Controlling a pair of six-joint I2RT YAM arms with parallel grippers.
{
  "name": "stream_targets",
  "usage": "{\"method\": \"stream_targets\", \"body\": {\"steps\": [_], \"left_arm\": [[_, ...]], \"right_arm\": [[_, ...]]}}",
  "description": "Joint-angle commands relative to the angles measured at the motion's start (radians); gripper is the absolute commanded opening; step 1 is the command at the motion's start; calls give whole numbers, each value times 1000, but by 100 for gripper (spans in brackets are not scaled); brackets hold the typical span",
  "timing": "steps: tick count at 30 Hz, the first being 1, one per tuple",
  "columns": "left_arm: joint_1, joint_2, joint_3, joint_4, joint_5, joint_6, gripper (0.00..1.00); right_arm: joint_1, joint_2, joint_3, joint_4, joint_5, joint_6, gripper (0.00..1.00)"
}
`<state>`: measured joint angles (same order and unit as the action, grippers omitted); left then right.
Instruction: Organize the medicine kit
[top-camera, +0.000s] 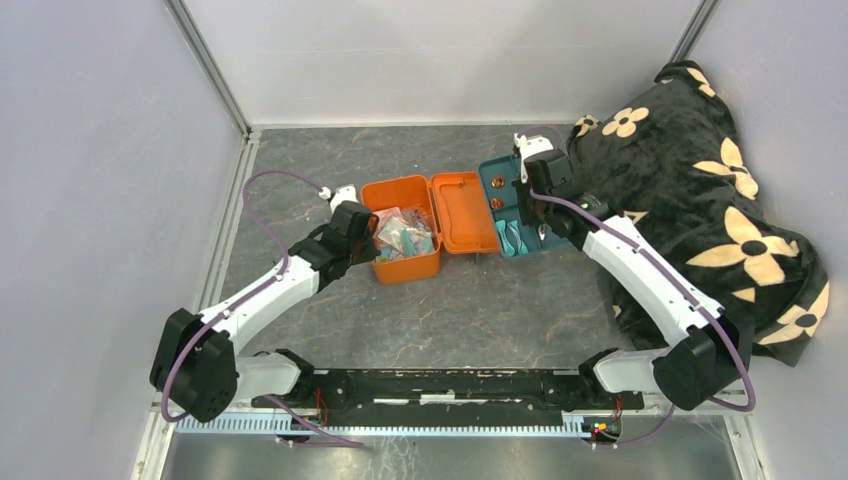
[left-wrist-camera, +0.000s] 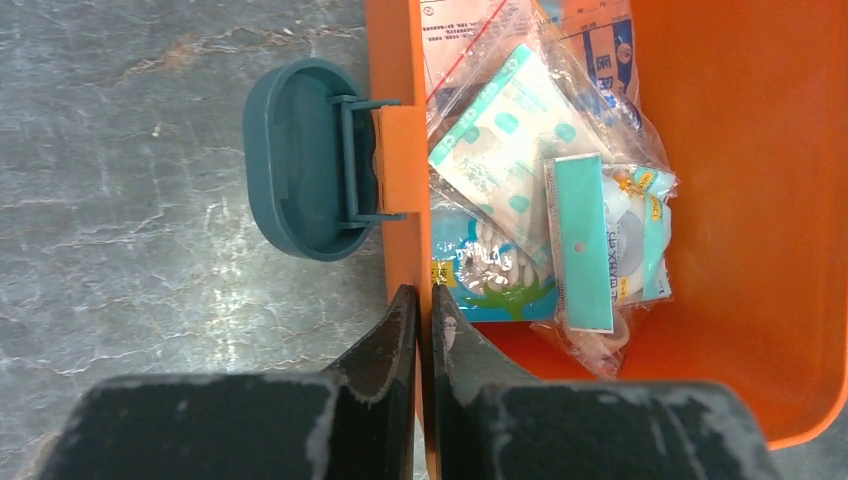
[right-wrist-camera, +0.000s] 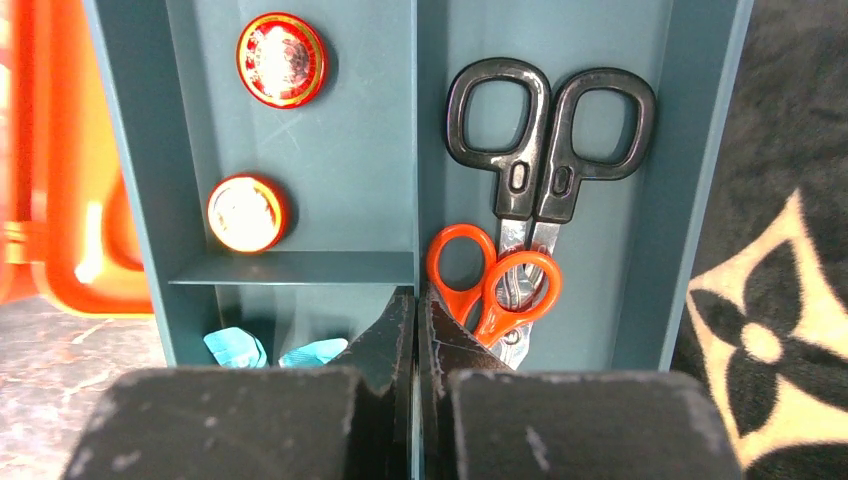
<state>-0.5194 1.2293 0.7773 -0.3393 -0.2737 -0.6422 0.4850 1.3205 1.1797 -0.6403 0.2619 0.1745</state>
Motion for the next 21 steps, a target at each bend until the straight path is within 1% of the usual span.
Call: {"method": "stream_targets", "body": {"steps": [1,6,10,14,18,21], "left_arm": [[-69,45,36,38,32,-75,10],[-147,112,83,42,-2,-156,16],[-208,174,133,66,13,-198,25],[-260,220,180,89,36,-227,41],[-302,232,216,98,43,-229,53],[-310,204,221,95,43,-227,61]], "right_arm": [[0,-26,128,-125,-19,15,0],[0,-10,184,-177,-45,45,0],[-1,22,217,-209,-60,52,0],[-1,35,215,-209,-71,65,0],[-1,53,236,-214,-81,72,0],[0,76,260,-218,-105,74,0]]}}
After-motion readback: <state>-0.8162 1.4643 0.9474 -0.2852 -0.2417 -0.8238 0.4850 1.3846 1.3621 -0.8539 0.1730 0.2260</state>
